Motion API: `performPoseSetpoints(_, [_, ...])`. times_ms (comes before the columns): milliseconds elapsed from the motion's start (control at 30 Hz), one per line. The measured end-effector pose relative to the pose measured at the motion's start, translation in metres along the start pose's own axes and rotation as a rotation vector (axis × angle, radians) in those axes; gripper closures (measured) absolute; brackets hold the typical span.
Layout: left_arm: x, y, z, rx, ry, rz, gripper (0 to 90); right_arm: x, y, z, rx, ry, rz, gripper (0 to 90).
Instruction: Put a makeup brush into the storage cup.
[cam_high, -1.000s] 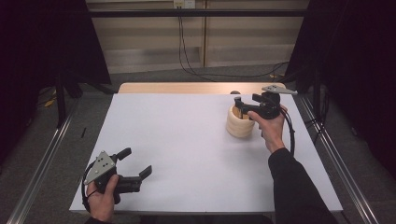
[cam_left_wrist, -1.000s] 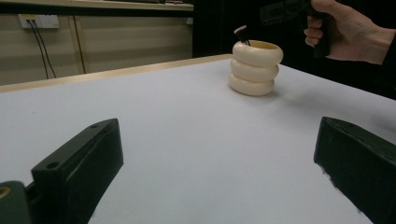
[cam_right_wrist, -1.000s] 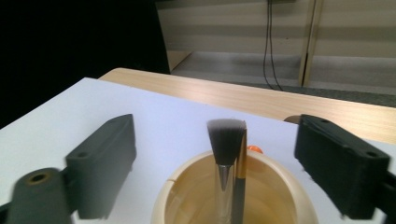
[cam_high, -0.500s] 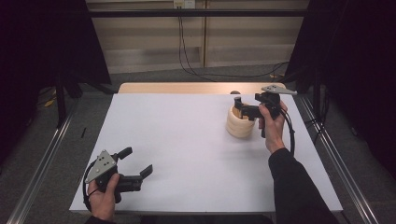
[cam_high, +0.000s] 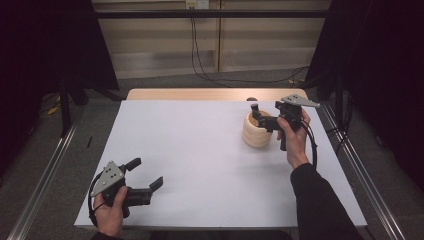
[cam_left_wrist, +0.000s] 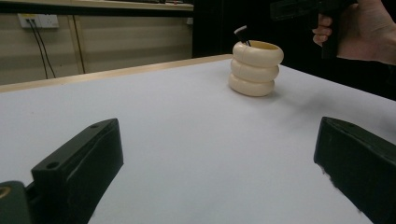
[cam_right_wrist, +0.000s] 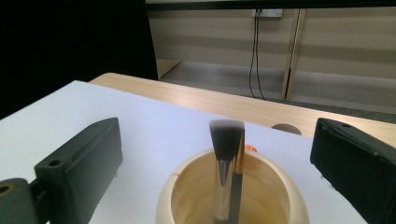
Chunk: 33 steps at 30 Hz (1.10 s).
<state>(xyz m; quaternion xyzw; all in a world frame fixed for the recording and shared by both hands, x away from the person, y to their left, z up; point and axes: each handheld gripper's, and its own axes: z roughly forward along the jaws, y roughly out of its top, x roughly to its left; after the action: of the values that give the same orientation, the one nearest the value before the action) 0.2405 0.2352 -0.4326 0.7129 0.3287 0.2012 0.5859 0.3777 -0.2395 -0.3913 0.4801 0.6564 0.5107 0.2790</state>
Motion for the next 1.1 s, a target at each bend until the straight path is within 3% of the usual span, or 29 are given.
performPoseSetpoints(333, [-0.001, 0.0, -0.001, -0.003, -0.002, 0.002, 1.4, 0.005, -0.013, -0.01, 0.011, -0.01, -0.003, 1.8])
performPoseSetpoints(1100, [-0.001, 0.001, -0.002, -0.016, 0.007, -0.003, 1.4, 0.014, -0.03, -0.062, -0.034, -0.006, -0.016, 1.8])
